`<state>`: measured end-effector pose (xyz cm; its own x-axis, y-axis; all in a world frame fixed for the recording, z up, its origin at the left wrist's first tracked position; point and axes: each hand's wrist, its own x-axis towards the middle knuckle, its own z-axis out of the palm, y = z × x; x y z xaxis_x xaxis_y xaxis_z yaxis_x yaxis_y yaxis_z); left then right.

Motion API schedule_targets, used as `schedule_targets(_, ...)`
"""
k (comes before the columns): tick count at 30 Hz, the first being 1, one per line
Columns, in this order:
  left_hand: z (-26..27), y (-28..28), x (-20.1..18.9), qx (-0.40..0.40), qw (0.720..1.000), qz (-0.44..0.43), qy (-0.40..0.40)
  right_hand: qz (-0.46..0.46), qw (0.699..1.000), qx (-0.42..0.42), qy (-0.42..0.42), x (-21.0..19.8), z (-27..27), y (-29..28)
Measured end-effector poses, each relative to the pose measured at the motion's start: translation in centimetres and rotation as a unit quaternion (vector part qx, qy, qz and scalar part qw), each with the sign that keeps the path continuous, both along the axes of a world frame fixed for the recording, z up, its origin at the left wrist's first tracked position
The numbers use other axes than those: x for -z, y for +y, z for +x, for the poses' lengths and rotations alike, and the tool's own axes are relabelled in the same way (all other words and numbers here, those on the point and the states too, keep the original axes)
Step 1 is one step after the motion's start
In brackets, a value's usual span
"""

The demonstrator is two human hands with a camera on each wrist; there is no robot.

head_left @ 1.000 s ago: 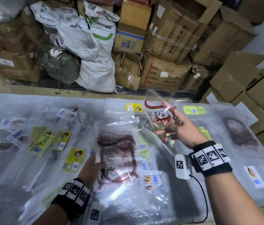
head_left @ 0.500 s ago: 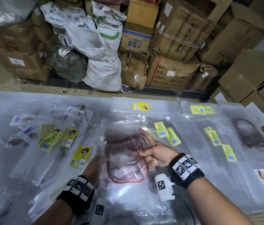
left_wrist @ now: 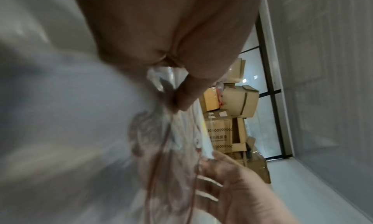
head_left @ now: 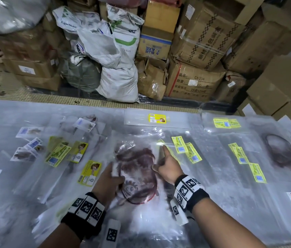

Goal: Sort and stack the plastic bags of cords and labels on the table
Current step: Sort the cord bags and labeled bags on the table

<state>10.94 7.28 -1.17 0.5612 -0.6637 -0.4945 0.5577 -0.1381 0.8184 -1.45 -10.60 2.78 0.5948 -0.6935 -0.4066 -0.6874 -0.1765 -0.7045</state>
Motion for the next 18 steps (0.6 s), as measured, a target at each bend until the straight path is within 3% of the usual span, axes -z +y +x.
schedule_targets(4, -0.2, -0.5, -2.6, 0.026, 0.998, -0.025, -0.055, 0.024, 1.0, 0.0, -0.007, 0.6, -0.6, 0.1)
schedule_targets(9, -0.6, -0.8, -4.9, 0.001, 0.99, -0.14, 0.019, 0.15, 0.985, 0.043, -0.073, 1.4, -0.9, 0.0)
schedule_targets(13, -0.9, -1.2, -6.2, -0.013, 0.974, -0.208, 0.091, 0.272, 0.953, 0.066, -0.118, 0.8, -1.4, -0.9)
schedule_targets(16, -1.0, -1.2, -6.4, -0.009, 0.968, -0.222, 0.118, 0.407, 0.892, 0.085, -0.176, 0.3, -2.1, -1.2)
schedule_targets(18, -1.0, -1.0, -6.3, -0.001, 0.971, -0.209, 0.12, 0.412, 0.881, 0.084, -0.218, 0.5, -2.4, -1.4)
